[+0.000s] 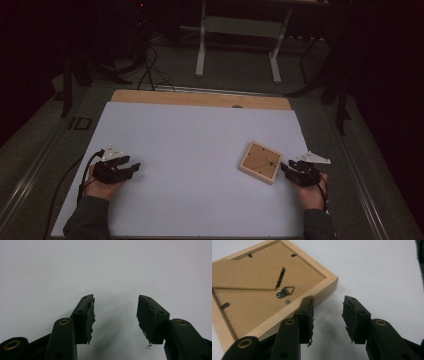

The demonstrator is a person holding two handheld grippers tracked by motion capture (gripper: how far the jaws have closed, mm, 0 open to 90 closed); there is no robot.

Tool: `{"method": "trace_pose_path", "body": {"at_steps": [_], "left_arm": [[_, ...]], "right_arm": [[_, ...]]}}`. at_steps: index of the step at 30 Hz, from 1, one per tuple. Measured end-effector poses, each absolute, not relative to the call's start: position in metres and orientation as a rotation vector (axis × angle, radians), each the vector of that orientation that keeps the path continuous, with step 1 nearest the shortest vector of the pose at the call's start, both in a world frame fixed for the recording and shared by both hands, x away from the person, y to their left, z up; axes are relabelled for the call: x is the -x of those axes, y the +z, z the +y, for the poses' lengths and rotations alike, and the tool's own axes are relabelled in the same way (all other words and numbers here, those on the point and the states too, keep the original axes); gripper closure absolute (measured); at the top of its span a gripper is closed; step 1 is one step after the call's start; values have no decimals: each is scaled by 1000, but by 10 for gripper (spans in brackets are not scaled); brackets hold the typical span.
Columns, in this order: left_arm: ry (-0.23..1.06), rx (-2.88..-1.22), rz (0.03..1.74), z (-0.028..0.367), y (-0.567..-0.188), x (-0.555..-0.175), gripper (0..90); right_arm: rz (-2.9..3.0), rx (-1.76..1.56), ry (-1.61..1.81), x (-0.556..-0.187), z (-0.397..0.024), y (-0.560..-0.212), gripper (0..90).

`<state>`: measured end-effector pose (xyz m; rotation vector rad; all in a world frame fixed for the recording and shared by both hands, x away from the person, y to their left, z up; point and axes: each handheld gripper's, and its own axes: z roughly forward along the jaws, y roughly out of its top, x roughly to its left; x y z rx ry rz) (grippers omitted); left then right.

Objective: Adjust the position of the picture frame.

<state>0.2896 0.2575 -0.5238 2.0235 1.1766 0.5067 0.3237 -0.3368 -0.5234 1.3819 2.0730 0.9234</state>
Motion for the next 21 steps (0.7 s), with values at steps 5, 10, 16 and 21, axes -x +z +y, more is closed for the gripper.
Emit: {"method": "trace_pose_path", "body": {"at_steps": [5,10,16,21], "left_arm": [[473,-1952,1122,260,-523,-287,488],[497,-1953,1078,253,-523,-284,492],[517,-1963,1042,249,-523,-281,492],[516,-1949,1058,252,-523,-281,490]], "right_arm": [[2074,-1373,966,-323,-338,-521,590],[2082,-1347,1006,-325,-336,-517,587],[2076,-1354,1061,-329,-335,-514,592],[2080,-1351,1087,-334,-335,-512,616]]}}
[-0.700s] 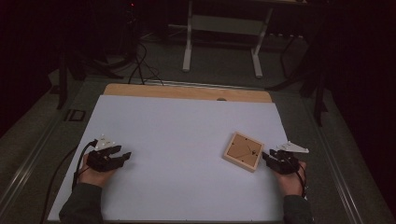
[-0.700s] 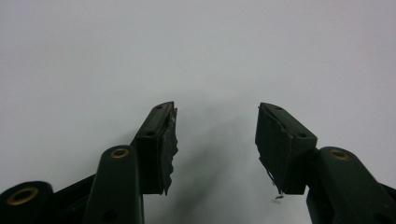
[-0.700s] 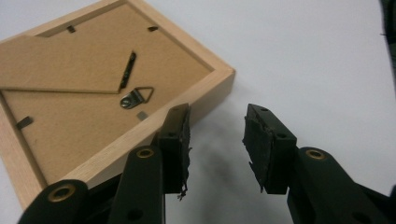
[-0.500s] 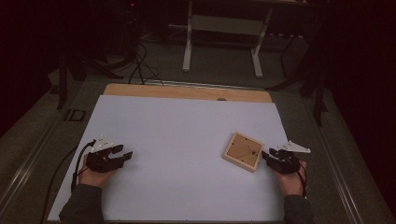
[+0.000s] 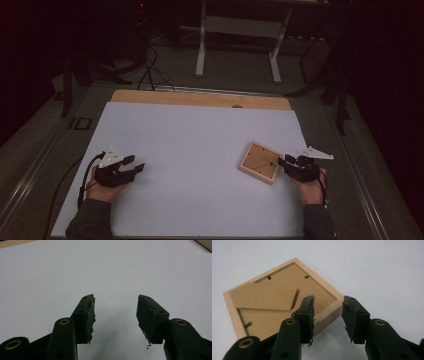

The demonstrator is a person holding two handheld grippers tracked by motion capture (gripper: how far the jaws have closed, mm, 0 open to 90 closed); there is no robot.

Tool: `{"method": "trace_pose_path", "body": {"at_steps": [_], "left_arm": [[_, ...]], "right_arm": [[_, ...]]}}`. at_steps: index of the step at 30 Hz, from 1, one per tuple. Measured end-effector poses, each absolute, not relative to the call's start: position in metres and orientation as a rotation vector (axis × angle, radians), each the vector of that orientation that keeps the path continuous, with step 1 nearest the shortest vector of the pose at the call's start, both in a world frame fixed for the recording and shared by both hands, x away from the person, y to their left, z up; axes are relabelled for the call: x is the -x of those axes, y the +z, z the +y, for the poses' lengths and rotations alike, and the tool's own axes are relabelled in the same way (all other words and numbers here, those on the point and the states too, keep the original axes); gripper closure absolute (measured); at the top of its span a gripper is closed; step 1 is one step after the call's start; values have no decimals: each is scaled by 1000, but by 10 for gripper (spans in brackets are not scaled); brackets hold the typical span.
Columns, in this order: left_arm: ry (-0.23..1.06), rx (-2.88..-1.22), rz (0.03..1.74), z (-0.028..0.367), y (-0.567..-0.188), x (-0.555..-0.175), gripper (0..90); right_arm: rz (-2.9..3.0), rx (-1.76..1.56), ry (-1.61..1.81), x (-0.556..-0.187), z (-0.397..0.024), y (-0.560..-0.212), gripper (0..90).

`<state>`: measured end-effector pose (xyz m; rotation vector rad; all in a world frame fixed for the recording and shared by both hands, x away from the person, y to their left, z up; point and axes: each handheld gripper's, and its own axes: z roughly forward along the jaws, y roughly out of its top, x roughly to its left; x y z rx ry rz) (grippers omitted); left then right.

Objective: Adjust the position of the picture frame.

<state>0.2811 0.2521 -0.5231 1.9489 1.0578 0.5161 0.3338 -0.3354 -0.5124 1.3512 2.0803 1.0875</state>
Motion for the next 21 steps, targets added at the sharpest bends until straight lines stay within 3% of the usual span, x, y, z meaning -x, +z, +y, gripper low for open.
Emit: {"method": "trace_pose_path", "body": {"at_steps": [6,12,21], "left_arm": [[531,-1947,1068,254,-523,-280,489],[535,-1941,1072,255,-522,-280,491],[540,-1945,1072,255,-523,-280,497]], "right_arm": [[2084,-1351,1086,-343,-336,-511,693],[2071,-1359,1067,-351,-340,-513,894],[2043,-1414,1024,-367,-344,-516,896]]}}
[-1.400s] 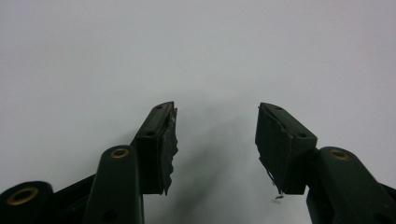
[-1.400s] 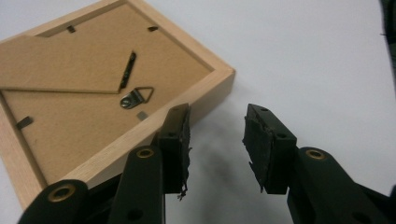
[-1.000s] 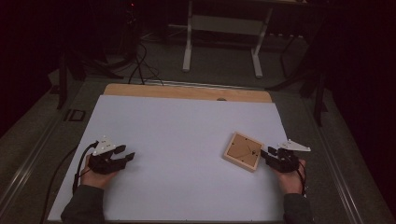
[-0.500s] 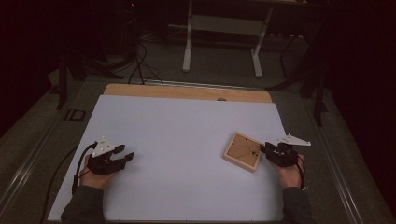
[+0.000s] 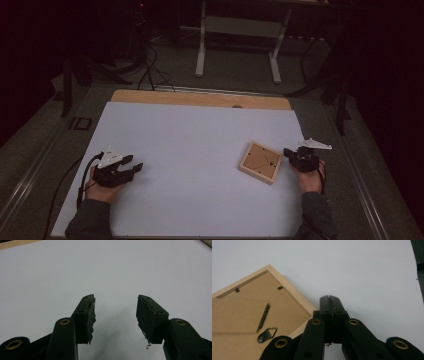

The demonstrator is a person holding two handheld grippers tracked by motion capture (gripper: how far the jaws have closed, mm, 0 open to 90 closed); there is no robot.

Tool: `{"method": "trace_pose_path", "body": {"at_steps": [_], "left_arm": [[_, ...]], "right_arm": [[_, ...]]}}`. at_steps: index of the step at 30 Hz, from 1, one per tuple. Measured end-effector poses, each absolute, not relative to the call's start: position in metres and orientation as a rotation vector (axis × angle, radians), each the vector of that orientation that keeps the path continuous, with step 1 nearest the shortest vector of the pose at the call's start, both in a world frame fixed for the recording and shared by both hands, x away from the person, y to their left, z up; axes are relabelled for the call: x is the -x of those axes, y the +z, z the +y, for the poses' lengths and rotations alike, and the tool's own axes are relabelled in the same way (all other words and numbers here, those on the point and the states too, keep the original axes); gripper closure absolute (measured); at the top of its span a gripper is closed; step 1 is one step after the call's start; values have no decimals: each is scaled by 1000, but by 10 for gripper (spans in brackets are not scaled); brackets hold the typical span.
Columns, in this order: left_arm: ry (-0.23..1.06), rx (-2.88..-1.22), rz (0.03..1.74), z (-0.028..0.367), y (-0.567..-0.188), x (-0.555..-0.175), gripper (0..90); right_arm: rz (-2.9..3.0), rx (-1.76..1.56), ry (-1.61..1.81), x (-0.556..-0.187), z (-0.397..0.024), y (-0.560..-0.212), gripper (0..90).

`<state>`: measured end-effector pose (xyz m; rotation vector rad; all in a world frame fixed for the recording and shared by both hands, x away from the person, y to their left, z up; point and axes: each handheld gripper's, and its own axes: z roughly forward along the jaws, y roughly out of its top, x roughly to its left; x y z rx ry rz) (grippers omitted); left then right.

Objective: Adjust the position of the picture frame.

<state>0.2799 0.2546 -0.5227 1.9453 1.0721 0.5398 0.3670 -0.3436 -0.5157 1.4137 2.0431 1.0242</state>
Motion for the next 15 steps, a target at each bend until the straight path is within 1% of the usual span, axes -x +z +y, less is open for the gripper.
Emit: {"method": "trace_pose_path", "body": {"at_steps": [15], "left_arm": [[549,-1948,1070,253,-523,-280,501]], "right_arm": [[2060,-1505,1003,-373,-345,-525,897]]}}
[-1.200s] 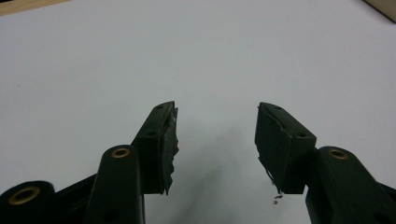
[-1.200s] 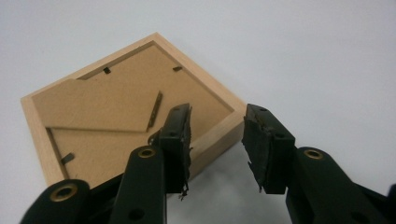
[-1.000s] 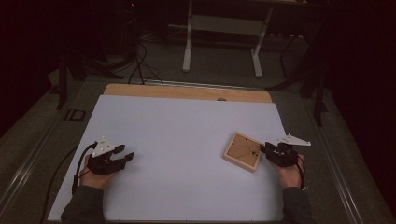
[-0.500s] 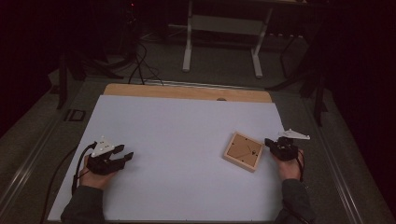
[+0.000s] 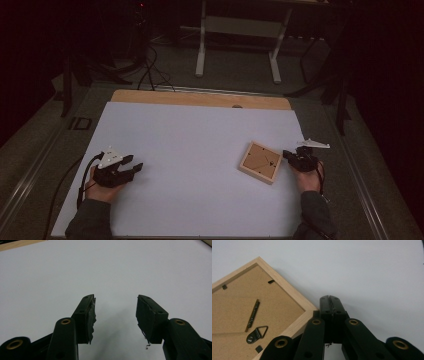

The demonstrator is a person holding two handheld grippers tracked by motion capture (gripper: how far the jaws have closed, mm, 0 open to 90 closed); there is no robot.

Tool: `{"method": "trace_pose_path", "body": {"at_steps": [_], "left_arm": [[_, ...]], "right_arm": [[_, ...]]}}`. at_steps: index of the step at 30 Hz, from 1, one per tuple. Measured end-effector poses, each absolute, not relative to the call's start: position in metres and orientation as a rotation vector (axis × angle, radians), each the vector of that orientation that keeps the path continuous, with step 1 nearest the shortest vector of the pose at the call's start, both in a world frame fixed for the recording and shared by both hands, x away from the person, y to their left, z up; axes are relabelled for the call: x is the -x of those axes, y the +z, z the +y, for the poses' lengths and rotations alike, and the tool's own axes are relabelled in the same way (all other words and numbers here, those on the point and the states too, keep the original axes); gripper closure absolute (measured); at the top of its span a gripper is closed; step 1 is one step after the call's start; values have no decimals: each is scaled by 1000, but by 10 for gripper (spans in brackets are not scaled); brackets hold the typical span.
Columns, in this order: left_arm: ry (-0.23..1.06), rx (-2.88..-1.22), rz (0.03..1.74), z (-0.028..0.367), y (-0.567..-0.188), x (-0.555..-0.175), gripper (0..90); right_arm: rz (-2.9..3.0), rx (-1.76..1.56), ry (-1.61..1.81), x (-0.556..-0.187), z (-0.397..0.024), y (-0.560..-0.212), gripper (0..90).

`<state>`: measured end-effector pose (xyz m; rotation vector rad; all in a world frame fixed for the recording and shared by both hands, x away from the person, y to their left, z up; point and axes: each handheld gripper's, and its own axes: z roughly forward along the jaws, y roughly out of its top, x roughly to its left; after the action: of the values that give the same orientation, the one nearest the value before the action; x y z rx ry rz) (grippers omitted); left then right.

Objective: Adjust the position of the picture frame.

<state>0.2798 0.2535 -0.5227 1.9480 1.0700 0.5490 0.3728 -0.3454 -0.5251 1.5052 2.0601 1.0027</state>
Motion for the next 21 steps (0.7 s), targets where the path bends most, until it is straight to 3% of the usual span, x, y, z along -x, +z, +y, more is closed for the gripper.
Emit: {"method": "trace_pose_path", "body": {"at_steps": [21], "left_arm": [[554,-1939,1068,252,-522,-281,504]], "right_arm": [[2159,-1526,988,-354,-322,-527,896]]}}
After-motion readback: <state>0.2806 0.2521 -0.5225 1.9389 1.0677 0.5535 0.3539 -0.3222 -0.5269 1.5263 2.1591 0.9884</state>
